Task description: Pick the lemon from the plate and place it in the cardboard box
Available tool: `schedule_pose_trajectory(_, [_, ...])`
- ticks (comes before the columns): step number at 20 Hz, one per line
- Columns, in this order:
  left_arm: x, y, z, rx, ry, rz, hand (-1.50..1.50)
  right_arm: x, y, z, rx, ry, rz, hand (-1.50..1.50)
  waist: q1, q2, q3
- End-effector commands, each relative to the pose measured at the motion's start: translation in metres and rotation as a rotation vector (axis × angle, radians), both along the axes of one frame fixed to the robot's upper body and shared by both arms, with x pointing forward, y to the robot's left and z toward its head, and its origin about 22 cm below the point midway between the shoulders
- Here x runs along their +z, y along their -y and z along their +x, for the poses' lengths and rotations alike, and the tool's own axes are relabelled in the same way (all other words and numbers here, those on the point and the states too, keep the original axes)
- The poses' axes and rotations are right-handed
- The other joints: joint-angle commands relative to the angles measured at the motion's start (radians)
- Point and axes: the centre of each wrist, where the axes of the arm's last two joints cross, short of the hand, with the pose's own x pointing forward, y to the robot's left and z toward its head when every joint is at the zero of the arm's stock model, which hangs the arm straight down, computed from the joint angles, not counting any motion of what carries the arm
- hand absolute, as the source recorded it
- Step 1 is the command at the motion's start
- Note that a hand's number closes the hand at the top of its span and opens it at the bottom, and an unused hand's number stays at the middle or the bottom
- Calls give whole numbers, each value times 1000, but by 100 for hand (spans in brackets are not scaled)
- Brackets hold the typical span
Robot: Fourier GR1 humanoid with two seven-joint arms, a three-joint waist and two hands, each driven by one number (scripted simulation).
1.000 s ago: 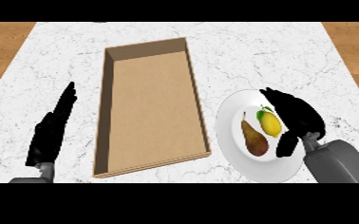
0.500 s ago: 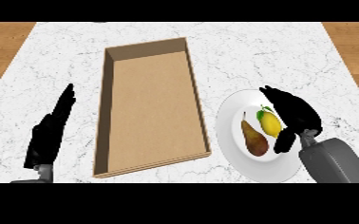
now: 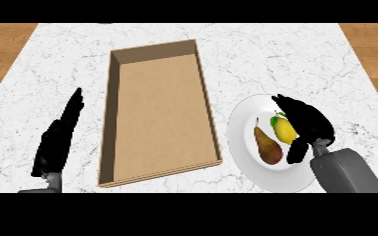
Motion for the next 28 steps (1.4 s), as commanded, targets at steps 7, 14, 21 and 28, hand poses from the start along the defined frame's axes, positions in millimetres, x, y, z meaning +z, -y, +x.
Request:
schedule_pose_trajectory(7, [-3, -3, 7, 17, -1, 37, 0, -29, -28, -2, -1, -49, 46, 150, -1, 1, 0])
schedule_pose_trajectory(14, [-1, -8, 5, -1, 8, 14, 0, -20, 11, 12, 42, 188, -117, 150, 3, 2, 0])
schedule_pose_trajectory(21, [-14, -6, -13, 23, -9, 12, 0, 0, -44, -21, -112, 295, -48, 150, -19, -9, -2])
schedule_pose_trajectory(28, [-6, -13, -16, 55, -16, 4, 0, -11, -100, -102, -507, 316, -64, 150, -54, -20, -4])
